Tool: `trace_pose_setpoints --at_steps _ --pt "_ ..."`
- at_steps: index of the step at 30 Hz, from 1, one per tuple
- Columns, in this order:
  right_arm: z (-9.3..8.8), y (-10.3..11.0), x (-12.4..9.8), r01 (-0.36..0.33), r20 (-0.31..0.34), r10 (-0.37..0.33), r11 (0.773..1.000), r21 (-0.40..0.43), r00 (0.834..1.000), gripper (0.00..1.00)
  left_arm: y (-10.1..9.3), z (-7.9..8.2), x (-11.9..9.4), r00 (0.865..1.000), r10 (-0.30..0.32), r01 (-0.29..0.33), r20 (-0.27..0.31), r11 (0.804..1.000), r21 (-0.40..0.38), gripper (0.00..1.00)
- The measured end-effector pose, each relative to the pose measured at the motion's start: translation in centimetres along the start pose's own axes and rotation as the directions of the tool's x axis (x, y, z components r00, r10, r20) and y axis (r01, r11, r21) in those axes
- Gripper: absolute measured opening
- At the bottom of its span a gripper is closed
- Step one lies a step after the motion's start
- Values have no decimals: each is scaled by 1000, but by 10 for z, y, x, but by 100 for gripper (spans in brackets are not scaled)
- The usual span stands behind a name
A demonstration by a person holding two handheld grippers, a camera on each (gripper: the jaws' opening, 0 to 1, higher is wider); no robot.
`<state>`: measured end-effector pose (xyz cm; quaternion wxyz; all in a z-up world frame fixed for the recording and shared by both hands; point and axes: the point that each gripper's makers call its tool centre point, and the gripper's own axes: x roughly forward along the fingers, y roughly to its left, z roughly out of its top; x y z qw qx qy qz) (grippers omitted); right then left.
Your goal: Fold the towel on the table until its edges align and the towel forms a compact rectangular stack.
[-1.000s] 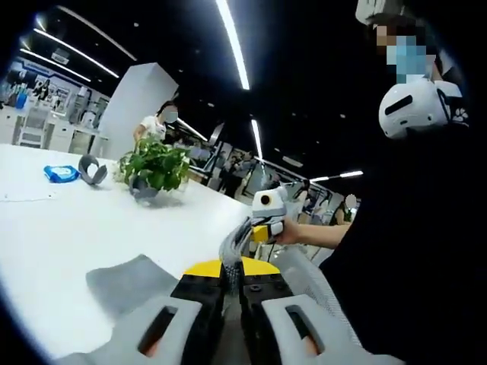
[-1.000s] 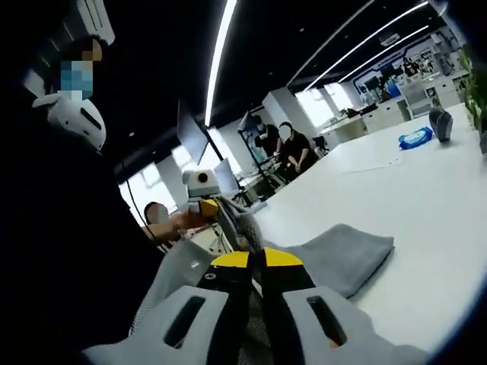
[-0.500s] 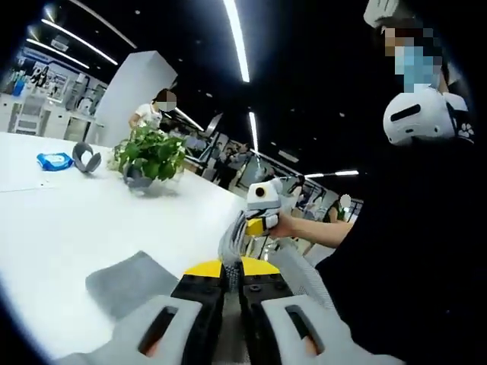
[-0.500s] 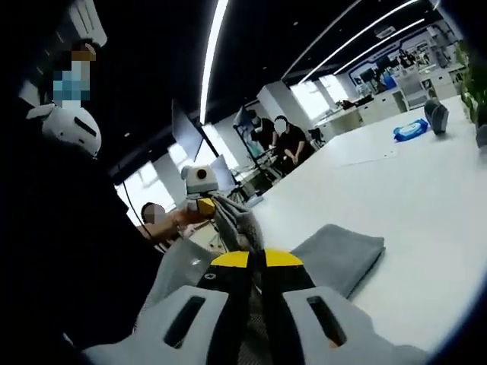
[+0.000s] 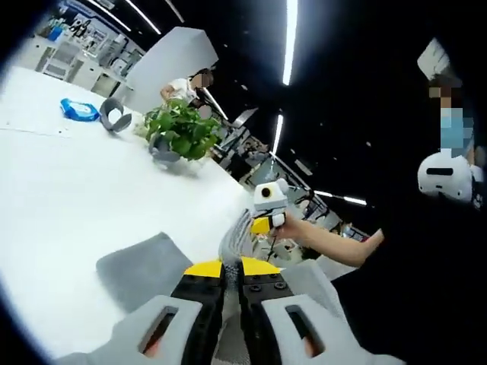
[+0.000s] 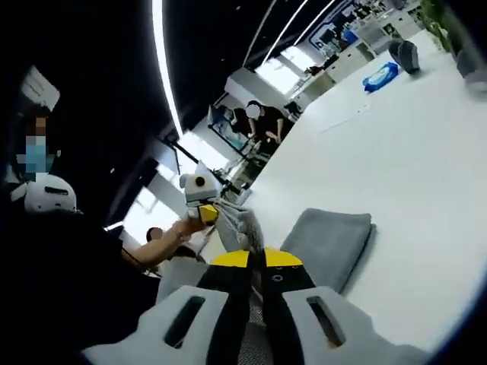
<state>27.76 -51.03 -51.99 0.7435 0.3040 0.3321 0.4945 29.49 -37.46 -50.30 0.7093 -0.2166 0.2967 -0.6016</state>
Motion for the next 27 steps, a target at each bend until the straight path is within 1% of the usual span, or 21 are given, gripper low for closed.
trace_pose_setpoints --at_steps 1,2,7,10,11,13,14,17,18,19,21,22,25,26,27 --pt "-2 -3 1 -3 -11 3 1000 26 1000 1 4 -1 1 1000 1 -1 -6 1000 -8 6" --pt "-1 -10 2 1 -14 0 999 47 1000 1 10 -2 2 1000 2 -2 -10 1000 -29 6" --pt "4 -27 10 14 -29 -11 996 89 1000 1 35 -2 6 1000 21 -21 -2 995 -94 6" --pt "4 -39 15 28 -46 -23 993 119 999 1 50 -4 8 999 38 -40 -14 993 -114 6" --pt "4 -44 17 37 -56 -30 991 128 998 1 58 -6 9 998 64 -67 -24 990 -123 6" --pt "4 -52 20 56 -64 -47 988 142 997 1 67 -9 10 995 88 -93 -40 988 -123 6" --pt "3 -56 23 63 -68 -54 987 147 996 1 74 -10 11 992 113 -118 -46 985 -123 6" --pt "3 -68 28 98 -77 -89 988 123 993 1 84 -13 11 988 147 -152 -53 980 -128 6" --pt "3 -75 30 121 -82 -113 987 103 990 1 92 -15 12 984 169 -176 -62 976 -130 6" --pt "3 -76 30 128 -83 -121 987 97 989 1 96 -17 12 979 191 -199 -72 973 -114 6" --pt "2 -82 33 155 -90 -148 985 79 985 1 105 -23 14 964 241 -249 -114 967 -57 6" --pt "0 -87 34 181 -99 -174 982 61 980 1 106 -24 16 960 252 -258 -124 965 -37 6" --pt "-2 -100 37 235 -92 -234 972 4 968 1 112 -24 17 952 278 -282 -126 959 -13 6" --pt "-4 -101 39 239 -91 -238 971 4 967 1 115 -25 17 947 294 -296 -127 955 -1 6" --pt "-5 -103 40 254 -85 -254 967 -12 964 1 121 -26 17 936 325 -324 -133 946 25 6"
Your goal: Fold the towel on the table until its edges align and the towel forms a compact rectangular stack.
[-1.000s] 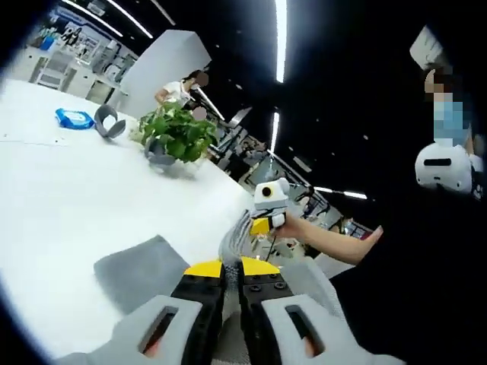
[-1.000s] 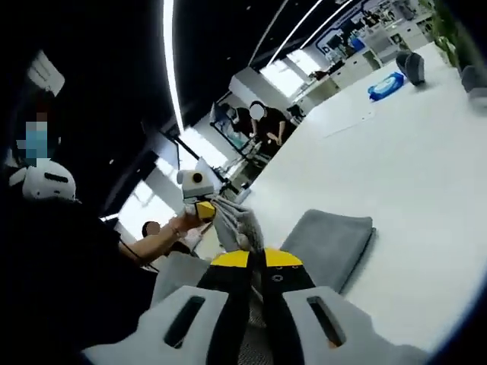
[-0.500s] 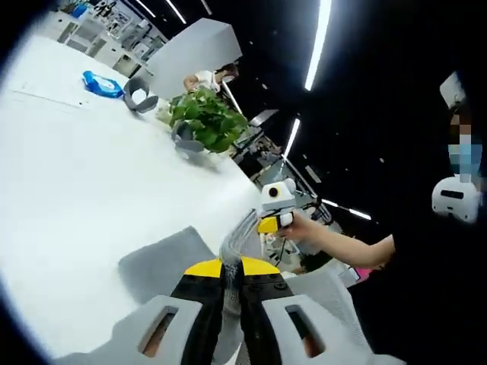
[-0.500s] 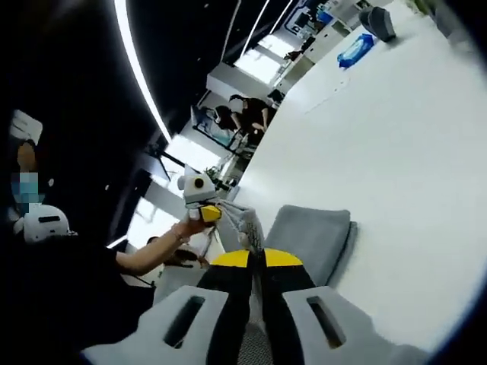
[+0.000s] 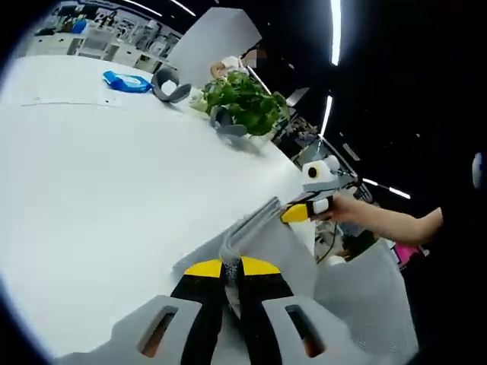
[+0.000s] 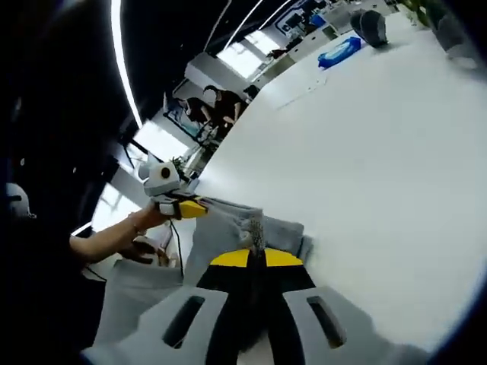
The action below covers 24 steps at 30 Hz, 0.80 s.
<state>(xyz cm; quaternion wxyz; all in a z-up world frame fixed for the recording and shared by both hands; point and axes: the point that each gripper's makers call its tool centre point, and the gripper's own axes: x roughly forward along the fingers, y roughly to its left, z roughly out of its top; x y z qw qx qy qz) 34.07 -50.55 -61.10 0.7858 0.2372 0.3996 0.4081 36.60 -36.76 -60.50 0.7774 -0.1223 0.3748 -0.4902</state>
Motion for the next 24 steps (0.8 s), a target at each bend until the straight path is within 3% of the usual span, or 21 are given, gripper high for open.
trace_pose_setpoints --at_steps 4,5,6,7,8,9,11,13,14,16,18,20,22,23,24 --pt "-3 -13 8 86 8 -86 989 -117 996 2 14 -8 7 994 106 -103 -16 985 142 6" --pt "-3 -16 11 121 9 -122 972 -202 993 2 17 -9 9 992 128 -124 -14 974 189 7" --pt "-4 -18 13 143 10 -145 956 -258 989 3 22 -9 9 983 182 -172 -4 937 303 8" --pt "-5 -19 15 163 5 -173 921 -353 985 4 24 -9 10 978 210 -197 6 909 367 10" --pt "-6 -21 14 190 1 -207 899 -394 978 6 26 -8 10 972 235 -221 19 880 421 13" --pt "-3 -24 12 231 14 -248 878 -419 969 9 27 -6 8 966 258 -247 35 865 436 16" --pt "6 -25 7 289 61 -292 857 -427 955 17 24 -3 4 960 277 -272 52 863 426 17" --pt "14 -21 -4 328 104 -317 823 -465 943 20 24 5 -6 944 317 -319 88 815 484 21" --pt "18 -14 -11 339 128 -318 798 -499 939 20 21 6 -10 943 319 -319 89 800 508 22" --pt "22 0 -20 336 160 -297 776 -534 941 22 7 5 -20 950 305 -289 69 772 566 23" --pt "13 19 -26 291 138 -258 784 -549 956 24 -14 1 -27 964 261 -242 60 754 610 23" --pt "-2 33 -27 243 89 -237 768 -593 967 21 -34 -5 -30 975 215 -205 58 763 613 23" --pt "-21 47 -23 192 41 -214 753 -629 976 21 -51 -18 -27 983 181 -159 23 788 594 23" --pt "-29 50 -20 176 18 -212 755 -631 977 23 -56 -24 -25 985 175 -140 0 789 599 23" --pt "-36 54 -17 160 0 -208 752 -640 978 25 -60 -34 -22 984 177 -117 -32 764 634 24"
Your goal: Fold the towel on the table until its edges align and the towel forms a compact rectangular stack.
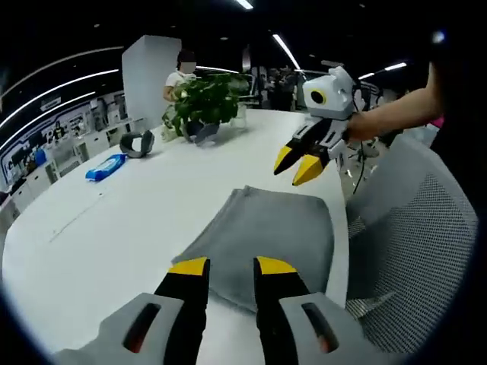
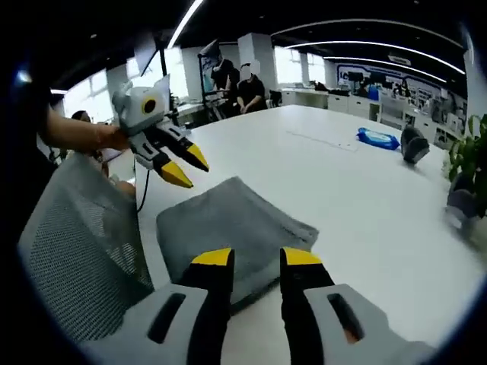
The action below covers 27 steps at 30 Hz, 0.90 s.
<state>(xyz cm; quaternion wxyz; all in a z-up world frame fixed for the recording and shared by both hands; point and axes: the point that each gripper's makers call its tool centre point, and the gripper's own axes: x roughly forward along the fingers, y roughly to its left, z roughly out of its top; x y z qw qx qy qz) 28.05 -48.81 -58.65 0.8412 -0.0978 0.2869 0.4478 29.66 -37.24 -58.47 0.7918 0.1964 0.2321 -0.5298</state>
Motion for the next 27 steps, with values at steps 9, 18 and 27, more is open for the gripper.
trace_pose_setpoints --at_steps 9,18,27 --pt "-43 16 26 -76 -173 46 982 -173 984 28 -19 -42 25 991 -35 49 -128 993 109 35" --pt "-46 11 38 -84 -222 47 983 -162 974 26 -13 -48 31 990 -49 59 -134 996 72 33" --pt "-32 -20 54 -67 -246 29 987 -144 969 24 22 -41 47 987 -35 43 -154 998 52 32"
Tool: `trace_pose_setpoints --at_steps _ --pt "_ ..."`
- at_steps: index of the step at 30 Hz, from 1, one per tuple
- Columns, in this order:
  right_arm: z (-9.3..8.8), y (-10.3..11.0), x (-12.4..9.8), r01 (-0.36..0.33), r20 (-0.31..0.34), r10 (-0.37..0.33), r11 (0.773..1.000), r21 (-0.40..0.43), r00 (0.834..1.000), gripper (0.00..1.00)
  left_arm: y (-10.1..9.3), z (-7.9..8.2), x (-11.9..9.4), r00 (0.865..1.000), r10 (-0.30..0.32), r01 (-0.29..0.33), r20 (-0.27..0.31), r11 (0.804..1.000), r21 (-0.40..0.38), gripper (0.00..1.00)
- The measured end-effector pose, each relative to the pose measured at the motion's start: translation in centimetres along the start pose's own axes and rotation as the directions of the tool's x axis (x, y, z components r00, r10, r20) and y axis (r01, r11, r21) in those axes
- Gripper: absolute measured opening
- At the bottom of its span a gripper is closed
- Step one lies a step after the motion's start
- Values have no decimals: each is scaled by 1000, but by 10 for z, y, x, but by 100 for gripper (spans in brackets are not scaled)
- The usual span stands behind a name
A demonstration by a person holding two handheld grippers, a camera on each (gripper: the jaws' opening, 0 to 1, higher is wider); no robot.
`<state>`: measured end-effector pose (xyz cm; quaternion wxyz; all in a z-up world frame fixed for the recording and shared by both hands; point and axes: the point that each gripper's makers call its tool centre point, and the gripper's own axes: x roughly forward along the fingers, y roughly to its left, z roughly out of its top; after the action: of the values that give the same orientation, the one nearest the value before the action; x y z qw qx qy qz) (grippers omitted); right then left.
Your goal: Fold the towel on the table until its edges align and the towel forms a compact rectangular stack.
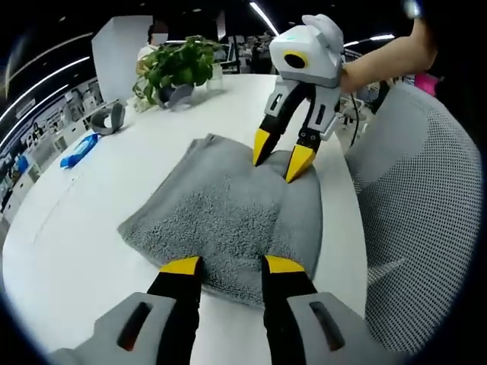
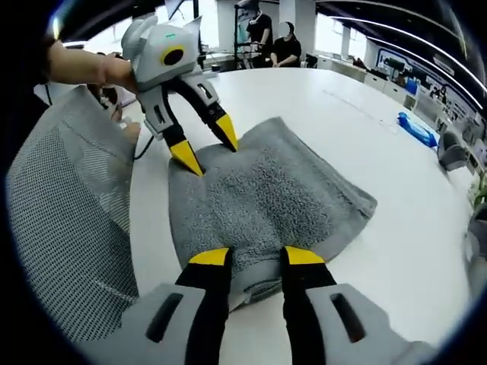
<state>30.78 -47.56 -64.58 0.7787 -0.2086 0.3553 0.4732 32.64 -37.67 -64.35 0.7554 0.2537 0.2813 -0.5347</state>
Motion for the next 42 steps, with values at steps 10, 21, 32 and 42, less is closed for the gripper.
trace_pose_setpoints --at_steps 10,21,32,42 --pt "24 -63 24 25 -34 -25 1000 -12 999 24 60 8 16 1000 24 -24 -7 999 -25 31" --pt "46 -113 43 25 -59 -25 1000 2 998 24 119 16 32 999 21 -22 -24 999 -26 31" --pt "47 -114 41 57 -23 -57 998 -11 998 24 121 19 26 995 57 -42 83 985 -168 32" --pt "68 -99 -25 233 191 -261 960 158 946 55 94 23 -59 967 155 -73 203 929 -363 60"
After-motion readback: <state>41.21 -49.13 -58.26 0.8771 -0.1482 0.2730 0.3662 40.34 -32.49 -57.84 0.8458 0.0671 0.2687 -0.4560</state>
